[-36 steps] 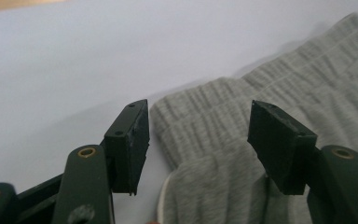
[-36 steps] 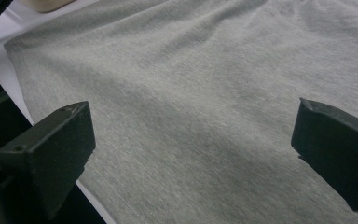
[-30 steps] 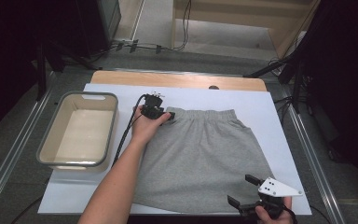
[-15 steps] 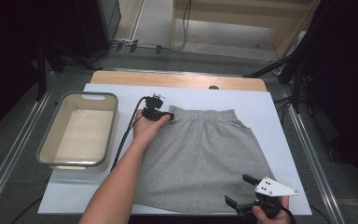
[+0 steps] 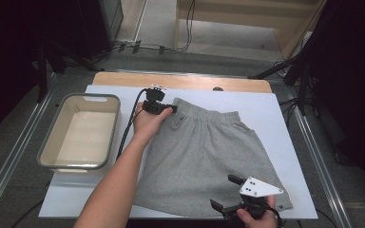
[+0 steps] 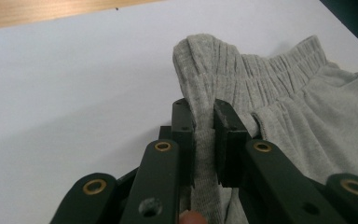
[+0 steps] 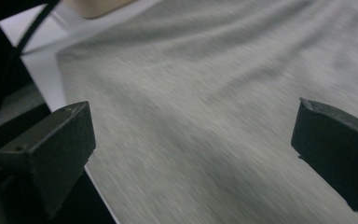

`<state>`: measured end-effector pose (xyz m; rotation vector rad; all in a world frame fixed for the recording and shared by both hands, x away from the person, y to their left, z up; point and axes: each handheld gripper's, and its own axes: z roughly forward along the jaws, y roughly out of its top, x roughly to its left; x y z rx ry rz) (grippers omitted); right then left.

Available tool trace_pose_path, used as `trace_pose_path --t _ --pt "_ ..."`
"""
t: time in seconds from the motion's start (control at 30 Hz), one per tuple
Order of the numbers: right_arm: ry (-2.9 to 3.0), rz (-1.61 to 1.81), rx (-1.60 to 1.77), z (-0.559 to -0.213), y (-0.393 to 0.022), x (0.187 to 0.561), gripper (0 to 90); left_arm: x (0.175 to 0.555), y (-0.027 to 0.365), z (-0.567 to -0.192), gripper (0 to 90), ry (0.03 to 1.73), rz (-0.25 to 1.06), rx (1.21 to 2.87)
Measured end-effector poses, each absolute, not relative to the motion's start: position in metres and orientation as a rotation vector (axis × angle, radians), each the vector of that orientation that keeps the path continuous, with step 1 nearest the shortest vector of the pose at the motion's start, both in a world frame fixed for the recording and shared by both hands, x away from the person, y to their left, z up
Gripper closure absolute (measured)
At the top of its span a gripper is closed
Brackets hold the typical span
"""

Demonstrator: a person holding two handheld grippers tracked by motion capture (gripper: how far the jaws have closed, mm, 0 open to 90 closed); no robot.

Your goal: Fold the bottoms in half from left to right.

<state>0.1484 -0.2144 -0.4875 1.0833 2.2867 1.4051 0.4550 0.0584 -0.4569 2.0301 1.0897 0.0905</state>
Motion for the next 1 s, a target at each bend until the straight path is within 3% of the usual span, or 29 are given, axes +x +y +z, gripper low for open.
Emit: trace_pose_path --t 0.4,1.0 --pt "2.368 1.466 0.901 -0.468 -0.142 0.167 0.0 0.458 0.067 -0.451 80.7 1.092 0.116 2.019" --pt "2.504 1.469 0.829 -0.483 -0.077 0.185 0.0 0.458 0.068 -0.451 80.6 1.060 0.110 2.021"
